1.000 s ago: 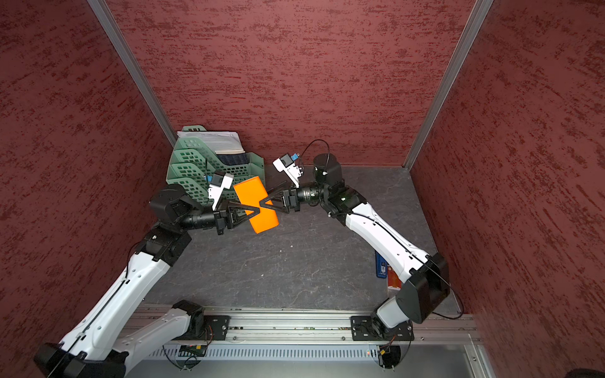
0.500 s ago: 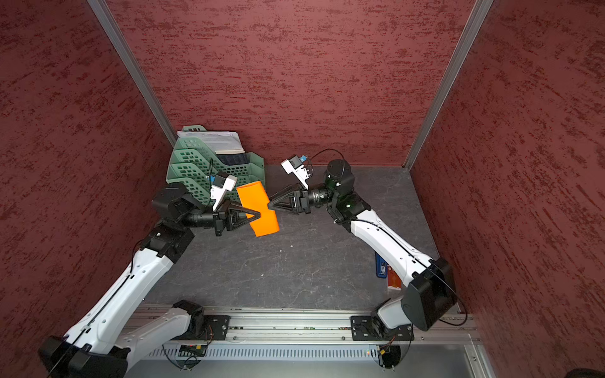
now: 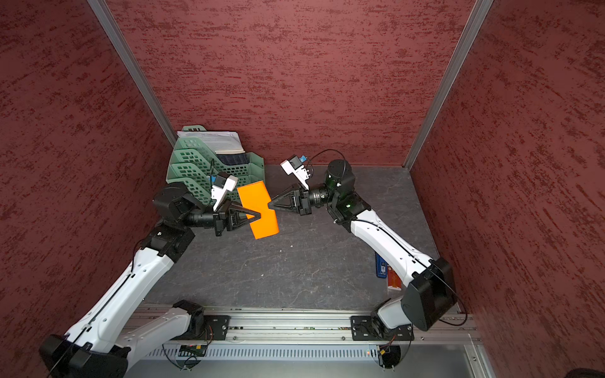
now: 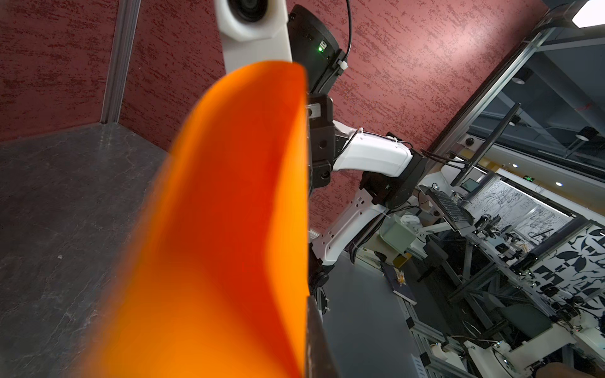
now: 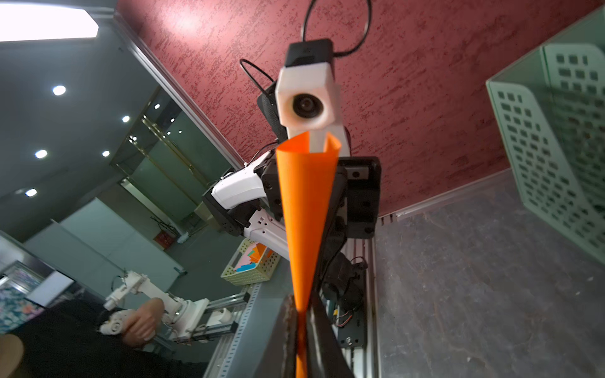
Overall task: Fold the square paper along the opposite sides
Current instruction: Fold the paper.
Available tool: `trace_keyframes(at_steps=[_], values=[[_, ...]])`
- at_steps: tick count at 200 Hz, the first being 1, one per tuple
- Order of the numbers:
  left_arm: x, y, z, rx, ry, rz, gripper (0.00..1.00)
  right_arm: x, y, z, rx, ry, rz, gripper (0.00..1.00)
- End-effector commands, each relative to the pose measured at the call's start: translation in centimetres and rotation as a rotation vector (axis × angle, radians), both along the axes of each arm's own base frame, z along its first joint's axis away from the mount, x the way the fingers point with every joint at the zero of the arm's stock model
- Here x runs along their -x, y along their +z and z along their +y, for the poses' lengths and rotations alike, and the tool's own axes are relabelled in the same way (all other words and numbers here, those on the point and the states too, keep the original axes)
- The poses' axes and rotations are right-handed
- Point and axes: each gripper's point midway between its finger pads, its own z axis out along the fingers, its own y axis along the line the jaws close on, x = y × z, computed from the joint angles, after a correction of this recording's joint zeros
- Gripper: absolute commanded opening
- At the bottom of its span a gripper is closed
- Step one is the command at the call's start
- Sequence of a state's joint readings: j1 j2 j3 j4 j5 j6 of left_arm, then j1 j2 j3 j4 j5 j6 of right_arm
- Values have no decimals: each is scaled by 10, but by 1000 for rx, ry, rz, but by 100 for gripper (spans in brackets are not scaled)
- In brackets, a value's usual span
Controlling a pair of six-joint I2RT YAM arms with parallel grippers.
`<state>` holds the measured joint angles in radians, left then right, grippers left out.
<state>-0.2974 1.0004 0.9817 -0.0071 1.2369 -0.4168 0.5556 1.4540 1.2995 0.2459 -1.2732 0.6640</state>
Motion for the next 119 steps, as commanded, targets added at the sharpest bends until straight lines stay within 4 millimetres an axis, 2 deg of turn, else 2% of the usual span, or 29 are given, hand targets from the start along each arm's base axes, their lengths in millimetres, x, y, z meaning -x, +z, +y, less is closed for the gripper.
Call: trace_keyframes(at_steps=[1, 31, 39, 103, 119], values=[[4, 0, 2, 0, -12, -24, 0, -2, 2, -4, 15, -30, -28, 2], [5, -2, 2, -3, -22, -27, 0, -2, 4, -4, 9, -30, -35, 3], [6, -2, 2, -4, -26, -29, 0, -2, 5, -5, 7, -32, -35, 0], [1, -5, 4, -16, 9, -16, 0, -2, 11, -8, 0, -55, -42, 0], [-5, -5, 5, -18, 57, -12, 12, -4, 12, -8, -1, -69, -44, 0]])
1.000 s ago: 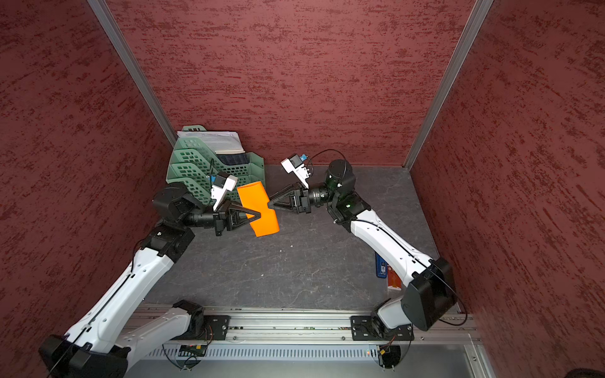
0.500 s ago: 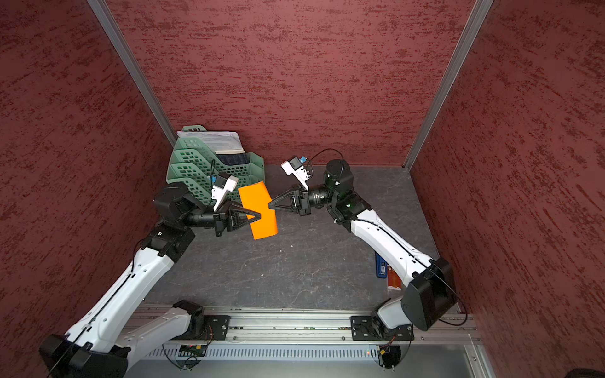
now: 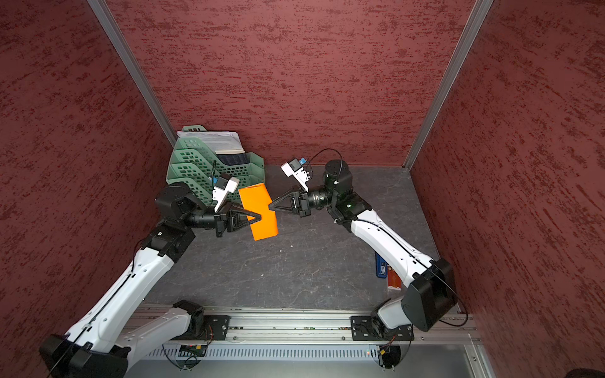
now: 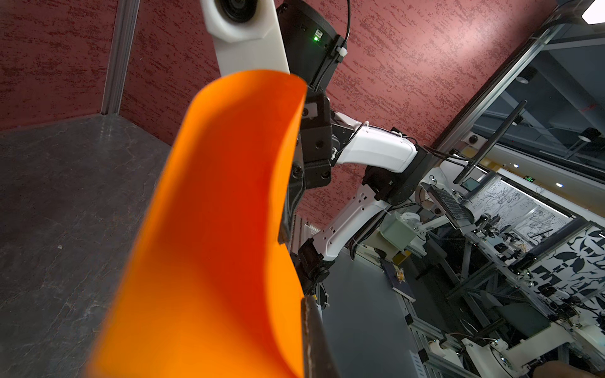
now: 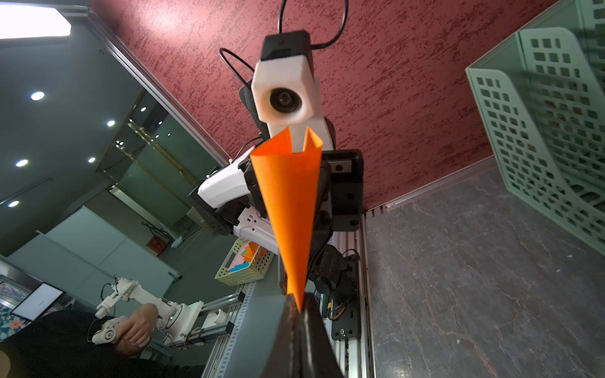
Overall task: Fold the square paper along the opposite sides
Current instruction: Fold the paper.
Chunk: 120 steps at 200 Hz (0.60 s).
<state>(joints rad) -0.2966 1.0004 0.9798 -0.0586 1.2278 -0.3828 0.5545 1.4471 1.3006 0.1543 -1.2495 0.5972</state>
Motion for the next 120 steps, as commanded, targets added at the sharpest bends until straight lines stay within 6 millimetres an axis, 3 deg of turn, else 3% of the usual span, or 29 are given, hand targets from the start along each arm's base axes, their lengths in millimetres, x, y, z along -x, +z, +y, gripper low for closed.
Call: trace_keyframes(at_steps=[1, 52, 75, 95, 120], values=[[-4, 3, 4, -1, 49, -28, 12, -1, 20, -8, -27, -44, -51, 0], [-11, 11, 0, 16, 119, -34, 29, -11, 12, -4, 1, -84, -46, 0], [-13, 11, -2, 18, 131, -37, 30, -13, 11, -4, 7, -99, -47, 0], [-15, 10, -3, 17, 143, -32, 22, -13, 10, -4, 12, -106, -51, 0], [-22, 7, -2, 4, 180, -12, 0, -14, 8, -4, 19, -110, -51, 0]])
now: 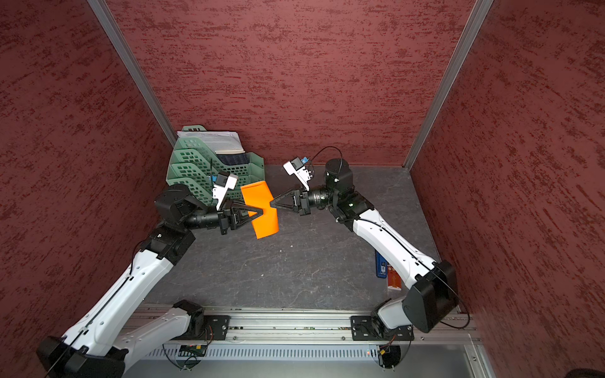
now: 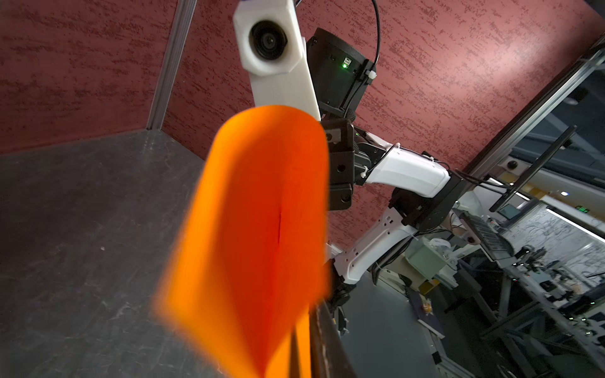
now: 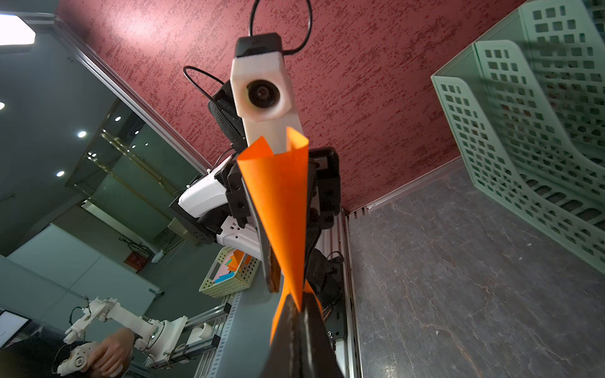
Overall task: Fold the square paper along the opposite sides
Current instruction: Fold the paper.
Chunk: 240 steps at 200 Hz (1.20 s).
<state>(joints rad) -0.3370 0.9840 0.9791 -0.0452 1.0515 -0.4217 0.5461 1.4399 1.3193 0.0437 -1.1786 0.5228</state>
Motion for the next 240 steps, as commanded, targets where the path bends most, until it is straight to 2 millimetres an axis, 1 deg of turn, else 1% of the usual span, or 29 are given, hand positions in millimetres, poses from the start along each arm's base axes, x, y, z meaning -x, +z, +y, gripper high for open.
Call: trace_keyframes(at_steps=[1, 20, 38, 54, 62, 78, 82, 86, 97, 117, 131, 143, 152, 154, 156, 166, 176, 210, 240], values=[[-6, 3, 1, -1, 45, -18, 0, -2, 13, -3, -11, -31, -50, 0], [-9, 1, 3, -6, 69, -9, 0, -2, 12, -3, -7, -34, -47, 0], [-7, 0, 3, -1, 56, -19, 0, -1, 12, -4, -9, -35, -49, 0], [0, 1, 1, 10, 12, -41, 0, 1, 15, -5, -18, -34, -48, 5], [3, 1, 0, 11, -8, -42, 0, 1, 16, -5, -26, -33, -45, 9], [6, -1, -2, 12, -44, -42, 0, 1, 20, -5, -43, -29, -41, 13], [7, -2, -3, 12, -51, -44, 0, 2, 20, -5, -47, -24, -40, 16], [8, -2, -3, 13, -62, -42, 0, 1, 21, -4, -51, -23, -38, 21], [12, -4, -5, 13, -83, -44, 0, 1, 21, -4, -57, -21, -34, 38], [17, -6, -7, 11, -110, -44, 0, -1, 22, -2, -71, -6, -19, 55], [19, -7, -8, 11, -120, -45, 0, -2, 24, 0, -81, 6, -7, 60], [20, -8, -8, 9, -121, -41, 0, -1, 30, -1, -96, 13, -15, 63], [19, -9, -9, 7, -124, -37, 0, 0, 35, -1, -107, 15, -20, 63], [19, -10, -9, 7, -123, -37, 0, -5, 29, 2, -99, 17, -5, 62], [19, -9, -8, 7, -122, -37, 0, -6, 29, 3, -99, 17, -3, 61], [19, -10, -9, 7, -122, -36, 0, -6, 32, 3, -105, 24, -3, 53], [19, -11, -9, 6, -123, -35, 0, -6, 35, 4, -112, 30, -5, 47], [20, -12, -8, 2, -123, -35, 0, -4, 38, 4, -116, 43, -9, 23], [21, -15, -7, -6, -119, -32, 0, -5, 40, 0, -119, 32, -17, 9]])
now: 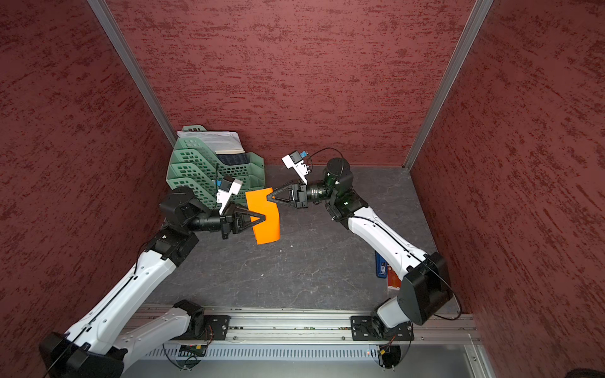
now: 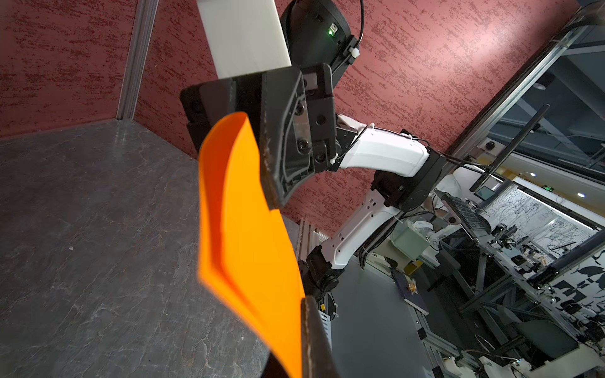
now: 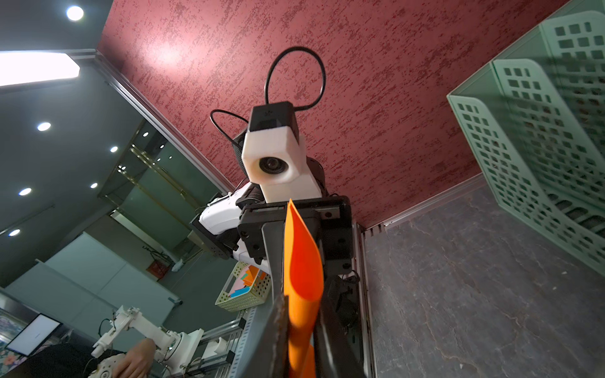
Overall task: Fold the square paper along the opposite sides
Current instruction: Fold the paper.
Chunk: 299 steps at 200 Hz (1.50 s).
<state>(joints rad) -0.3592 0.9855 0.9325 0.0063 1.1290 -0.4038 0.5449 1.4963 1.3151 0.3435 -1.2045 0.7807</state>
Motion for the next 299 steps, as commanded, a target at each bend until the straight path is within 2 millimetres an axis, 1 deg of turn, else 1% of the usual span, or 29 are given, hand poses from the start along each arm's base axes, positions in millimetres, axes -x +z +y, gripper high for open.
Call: trace_keyframes(at_steps=[1, 11, 17, 40, 59, 62, 64, 65, 67, 70, 77, 79, 81, 89, 105, 125, 142, 167, 186, 218, 243, 299], values=[[6, -5, 1, -8, -19, -12, 0, 4, 21, -7, -40, -1, -65, 9], [5, -7, 1, -10, -16, -9, 0, 3, 23, -9, -43, -10, -70, 5], [5, -8, 2, -12, -13, -7, 0, 3, 25, -11, -45, -15, -72, 0], [3, -11, 4, -22, 6, -2, 0, 0, 26, -15, -45, -35, -72, 0], [1, -8, 5, -16, 17, -15, 0, -2, 27, -15, -44, -41, -69, 0], [1, -7, 6, -15, 19, -18, 0, -2, 27, -15, -44, -41, -69, 9], [1, -6, 6, -14, 19, -20, 0, -2, 27, -15, -44, -40, -69, 20], [1, -6, 6, -13, 18, -22, 0, -1, 26, -15, -44, -39, -68, 22], [1, -5, 6, -12, 18, -22, 0, -1, 26, -15, -43, -39, -67, 30], [1, -3, 6, -9, 20, -26, 0, -1, 25, -15, -43, -39, -67, 38], [0, 0, 7, -2, 21, -32, 0, -2, 23, -15, -42, -39, -65, 51], [0, 1, 7, 2, 20, -37, 0, 4, 29, -18, -51, -40, -81, 55], [0, 2, 7, 5, 20, -40, 0, 6, 30, -19, -54, -40, -85, 57], [0, 8, 9, 22, 21, -52, 0, 7, 28, -20, -54, -38, -85, 70], [-2, 19, 12, 51, 24, -73, 0, 11, 19, -22, -51, -30, -82, 81], [-7, 30, 16, 82, 26, -89, 0, 18, 9, -23, -57, -17, -79, 85], [-11, 39, 17, 106, 20, -103, 0, 25, 4, -23, -65, 2, -91, 85], [-15, 50, 16, 125, 9, -119, 0, 31, -5, -19, -59, 18, -91, 86], [-16, 54, 15, 133, 4, -127, 0, 32, -9, -17, -61, 30, -88, 79], [-18, 55, 14, 131, -1, -124, 0, 33, -11, -15, -67, 55, -81, 63], [-16, 53, 15, 126, -3, -120, 0, 34, -11, -15, -67, 63, -83, 46], [-13, 50, 17, 114, 4, -115, 0, 33, -12, -13, -61, 69, -82, 22]])
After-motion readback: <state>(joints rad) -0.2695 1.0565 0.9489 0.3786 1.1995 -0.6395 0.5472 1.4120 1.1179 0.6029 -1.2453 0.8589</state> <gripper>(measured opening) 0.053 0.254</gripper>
